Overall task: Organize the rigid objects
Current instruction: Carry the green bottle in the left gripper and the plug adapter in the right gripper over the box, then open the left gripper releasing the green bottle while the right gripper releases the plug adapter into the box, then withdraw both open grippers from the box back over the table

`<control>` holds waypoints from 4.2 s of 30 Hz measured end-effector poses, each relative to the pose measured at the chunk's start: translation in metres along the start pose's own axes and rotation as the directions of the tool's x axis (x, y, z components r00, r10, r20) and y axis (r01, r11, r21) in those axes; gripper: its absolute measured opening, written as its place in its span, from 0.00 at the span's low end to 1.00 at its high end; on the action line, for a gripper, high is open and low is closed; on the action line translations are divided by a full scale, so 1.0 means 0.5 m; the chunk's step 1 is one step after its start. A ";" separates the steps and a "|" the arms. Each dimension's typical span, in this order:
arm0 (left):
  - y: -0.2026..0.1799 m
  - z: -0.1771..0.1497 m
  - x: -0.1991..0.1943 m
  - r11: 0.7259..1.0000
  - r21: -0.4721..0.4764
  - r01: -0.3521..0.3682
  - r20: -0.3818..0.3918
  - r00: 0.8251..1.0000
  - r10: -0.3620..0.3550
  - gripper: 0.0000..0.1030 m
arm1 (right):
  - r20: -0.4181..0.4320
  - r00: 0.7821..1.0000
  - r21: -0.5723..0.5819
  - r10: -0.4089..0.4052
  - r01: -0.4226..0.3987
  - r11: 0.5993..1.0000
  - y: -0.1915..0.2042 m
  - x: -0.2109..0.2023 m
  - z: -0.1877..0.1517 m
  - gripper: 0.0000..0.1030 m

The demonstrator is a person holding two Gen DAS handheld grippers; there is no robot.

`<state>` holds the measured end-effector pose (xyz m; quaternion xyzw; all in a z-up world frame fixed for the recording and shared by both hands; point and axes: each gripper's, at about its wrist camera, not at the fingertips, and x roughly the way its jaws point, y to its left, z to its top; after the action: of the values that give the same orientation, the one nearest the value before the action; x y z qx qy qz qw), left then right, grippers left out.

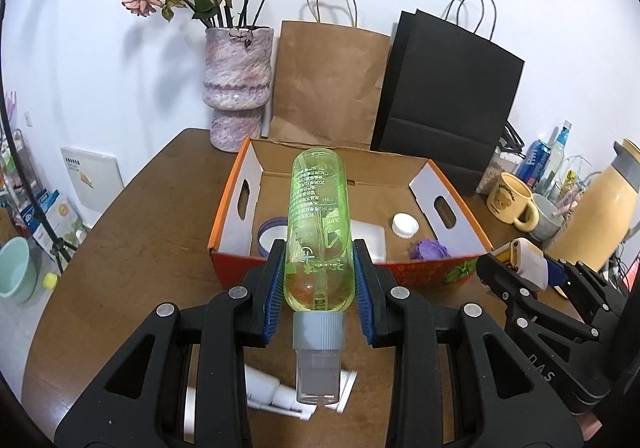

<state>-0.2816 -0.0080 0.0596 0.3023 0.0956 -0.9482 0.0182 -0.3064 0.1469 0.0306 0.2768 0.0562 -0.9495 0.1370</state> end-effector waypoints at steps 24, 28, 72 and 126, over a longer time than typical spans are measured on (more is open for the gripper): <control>0.003 0.075 0.174 0.997 -0.020 -0.068 -0.038 0.997 0.067 0.27 | -0.083 0.996 -0.016 0.028 -0.029 0.999 -0.043 0.194 0.080 0.54; 0.008 0.082 0.204 0.996 -0.018 -0.084 -0.051 0.995 0.083 0.27 | -0.104 0.994 -0.029 0.024 -0.027 0.999 -0.046 0.226 0.084 0.54; -0.003 0.085 0.132 0.996 0.029 -0.088 0.050 0.995 0.086 1.00 | -0.085 0.996 -0.041 -0.018 0.014 0.999 -0.064 0.168 0.065 0.93; 0.092 -0.171 -0.092 0.991 0.037 -0.127 0.016 0.992 0.127 1.00 | -0.167 0.985 -0.034 0.029 -0.035 0.999 -0.099 -0.091 -0.195 0.93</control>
<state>-0.1908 -0.0378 0.0100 0.3017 0.0581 -0.9488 0.0734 -0.2341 0.2223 -0.0252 0.3536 0.0804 -0.9194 0.1521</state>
